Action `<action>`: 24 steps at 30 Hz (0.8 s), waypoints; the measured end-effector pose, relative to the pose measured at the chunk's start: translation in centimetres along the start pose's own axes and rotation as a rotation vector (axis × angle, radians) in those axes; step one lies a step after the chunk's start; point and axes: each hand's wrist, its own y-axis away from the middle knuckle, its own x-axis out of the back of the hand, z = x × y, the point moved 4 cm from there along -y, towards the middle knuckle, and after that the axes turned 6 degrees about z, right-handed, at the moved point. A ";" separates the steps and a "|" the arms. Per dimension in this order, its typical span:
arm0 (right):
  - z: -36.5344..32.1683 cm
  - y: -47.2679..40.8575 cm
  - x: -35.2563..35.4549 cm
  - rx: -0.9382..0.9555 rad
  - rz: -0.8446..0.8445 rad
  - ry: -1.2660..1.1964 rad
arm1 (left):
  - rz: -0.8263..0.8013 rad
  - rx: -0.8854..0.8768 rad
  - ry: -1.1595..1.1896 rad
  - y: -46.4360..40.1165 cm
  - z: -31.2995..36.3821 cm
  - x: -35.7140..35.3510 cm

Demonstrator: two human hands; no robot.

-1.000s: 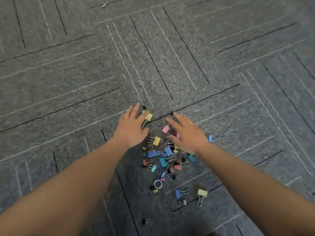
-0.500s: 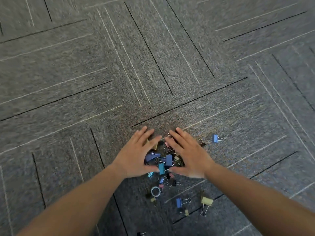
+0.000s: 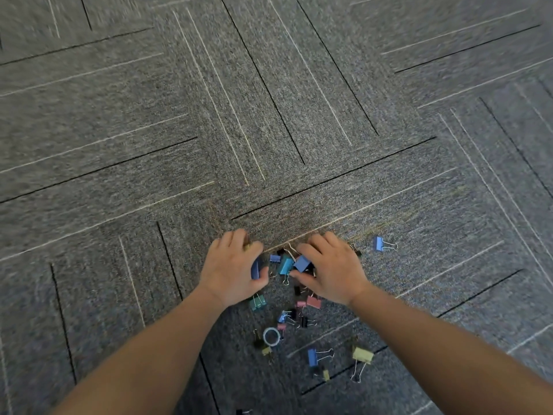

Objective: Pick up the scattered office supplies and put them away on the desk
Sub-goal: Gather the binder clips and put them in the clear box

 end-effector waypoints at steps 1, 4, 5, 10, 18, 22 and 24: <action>0.0 -0.1 0.1 0.009 0.000 -0.007 | -0.009 -0.011 -0.018 -0.2 0.1 0.1; -0.3 0.1 0.3 0.026 -0.016 -0.025 | -0.032 -0.034 -0.035 -0.2 0.2 0.2; -0.4 0.3 0.2 0.025 -0.035 -0.032 | -0.040 -0.035 -0.041 -0.2 0.3 0.2; -0.4 -0.4 0.0 -0.051 -0.154 -0.042 | -0.066 -0.042 -0.018 -0.5 0.4 0.5; 0.2 -1.7 1.5 -0.225 -0.229 -0.124 | -0.033 0.003 0.074 -0.4 0.3 1.0; 0.0 -2.9 3.0 -0.226 -0.224 -0.111 | -0.021 -0.008 0.053 -0.6 -0.6 1.8; -0.3 -3.6 3.9 -0.200 -0.228 -0.088 | -0.014 -0.012 0.055 -1.2 -1.2 2.9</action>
